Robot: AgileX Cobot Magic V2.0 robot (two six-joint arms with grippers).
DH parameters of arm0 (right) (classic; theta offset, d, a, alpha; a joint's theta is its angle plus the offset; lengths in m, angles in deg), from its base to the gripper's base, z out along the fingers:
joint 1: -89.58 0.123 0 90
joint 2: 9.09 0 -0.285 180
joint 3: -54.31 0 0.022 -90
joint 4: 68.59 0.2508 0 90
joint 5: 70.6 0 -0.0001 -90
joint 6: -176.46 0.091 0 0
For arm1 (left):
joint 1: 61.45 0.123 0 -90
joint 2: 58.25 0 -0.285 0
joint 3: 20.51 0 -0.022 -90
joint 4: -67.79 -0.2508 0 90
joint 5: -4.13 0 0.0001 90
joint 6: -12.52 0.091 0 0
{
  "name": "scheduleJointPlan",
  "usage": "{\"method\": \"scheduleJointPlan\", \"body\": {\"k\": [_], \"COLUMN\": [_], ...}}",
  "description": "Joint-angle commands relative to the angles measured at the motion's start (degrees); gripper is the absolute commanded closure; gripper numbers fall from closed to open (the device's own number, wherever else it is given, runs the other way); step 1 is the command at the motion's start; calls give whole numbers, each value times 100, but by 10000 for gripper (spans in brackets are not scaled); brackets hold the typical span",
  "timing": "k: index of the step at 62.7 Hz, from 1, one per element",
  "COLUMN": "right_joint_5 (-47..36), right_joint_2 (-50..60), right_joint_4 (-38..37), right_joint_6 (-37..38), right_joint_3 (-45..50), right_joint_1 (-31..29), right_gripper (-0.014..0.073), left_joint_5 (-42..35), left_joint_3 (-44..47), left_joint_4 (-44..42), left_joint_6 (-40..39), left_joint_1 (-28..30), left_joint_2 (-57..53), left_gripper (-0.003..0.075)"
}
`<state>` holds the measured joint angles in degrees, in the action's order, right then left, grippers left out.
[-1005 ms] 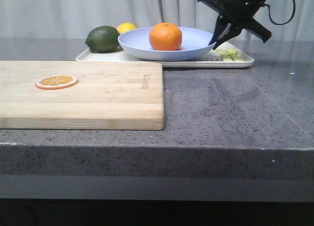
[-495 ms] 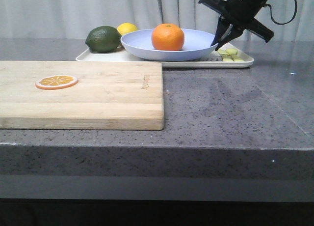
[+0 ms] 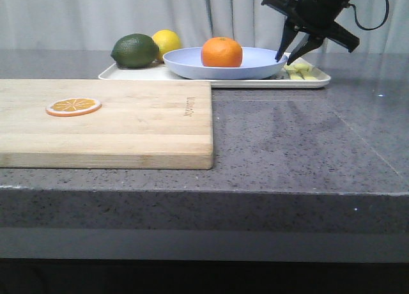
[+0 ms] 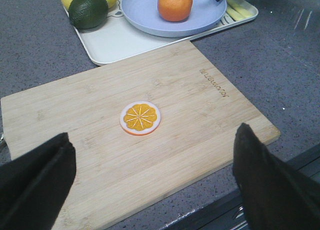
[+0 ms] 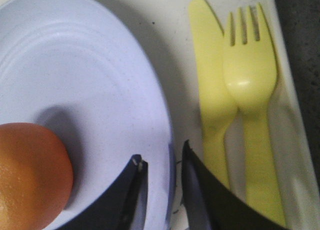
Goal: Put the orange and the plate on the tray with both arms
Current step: 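Open the right gripper and withdraw it from the plate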
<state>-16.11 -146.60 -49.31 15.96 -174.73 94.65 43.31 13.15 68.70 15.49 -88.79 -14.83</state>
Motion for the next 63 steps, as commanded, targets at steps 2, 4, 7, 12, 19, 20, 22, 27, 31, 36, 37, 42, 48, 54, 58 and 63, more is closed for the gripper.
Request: {"method": "scheduleJointPlan", "body": {"k": [2, 4, 7, 12, 19, 20, 22, 27, 31, 36, 37, 42, 48, 54, 58, 63], "right_joint_5": [-275, -262, -216, -80, 142, 149, 181, 262, 327, 458, 491, 755, 1037, 1258, 1291, 1138], "right_joint_2": [410, 410, 424, 465, 573, 600, 662, 852, 1047, 1283, 1333, 1652, 2035, 2510, 2886, 3477], "right_joint_4": [72, 72, 72, 72, 72, 72, 65, 65, 60, 21, 5, -155, -471, -736, -880, -905], "right_joint_6": [-69, -69, -69, -69, -99, -106, -113, -113, -159, -256, -285, -464, -682, -954, -1140, -1445], "right_joint_3": [-193, -193, -193, -212, -262, -262, -262, -262, -262, -262, -262, -262, -236, -96, 186, 829], "right_joint_1": [-17, -17, -17, -17, -17, -17, -17, -17, -17, -17, -17, -17, -17, -17, -17, -17], "right_gripper": [283, 260, 229, 194, 193, 193, 193, 193, 193, 193, 193, 193, 193, 193, 193, 199], "left_joint_5": [-404, -404, -404, -404, -404, -404, -404, -404, -404, -404, -404, -404, -404, -404, -404, -404], "left_joint_3": [-135, -135, -135, -135, -135, -135, -135, -135, -135, -135, -135, -135, -135, -135, -135, -135], "left_joint_4": [77, 77, 77, 77, 77, 77, 77, 77, 77, 77, 77, 77, 77, 77, 77, 77], "left_joint_6": [-45, -45, -45, -45, -45, -45, -45, -45, -45, -45, -45, -45, -45, -45, -45, -45], "left_joint_1": [9, 9, 9, 9, 9, 9, 9, 9, 9, 9, 9, 9, 9, 9, 9, 9], "left_joint_2": [-8, -8, -8, -8, -8, -8, -8, -8, -8, -8, -8, -8, -8, -8, -8, -8], "left_gripper": [99, 99, 99, 99, 99, 99, 99, 99, 99, 99, 99, 99, 99, 99, 99, 99]}}
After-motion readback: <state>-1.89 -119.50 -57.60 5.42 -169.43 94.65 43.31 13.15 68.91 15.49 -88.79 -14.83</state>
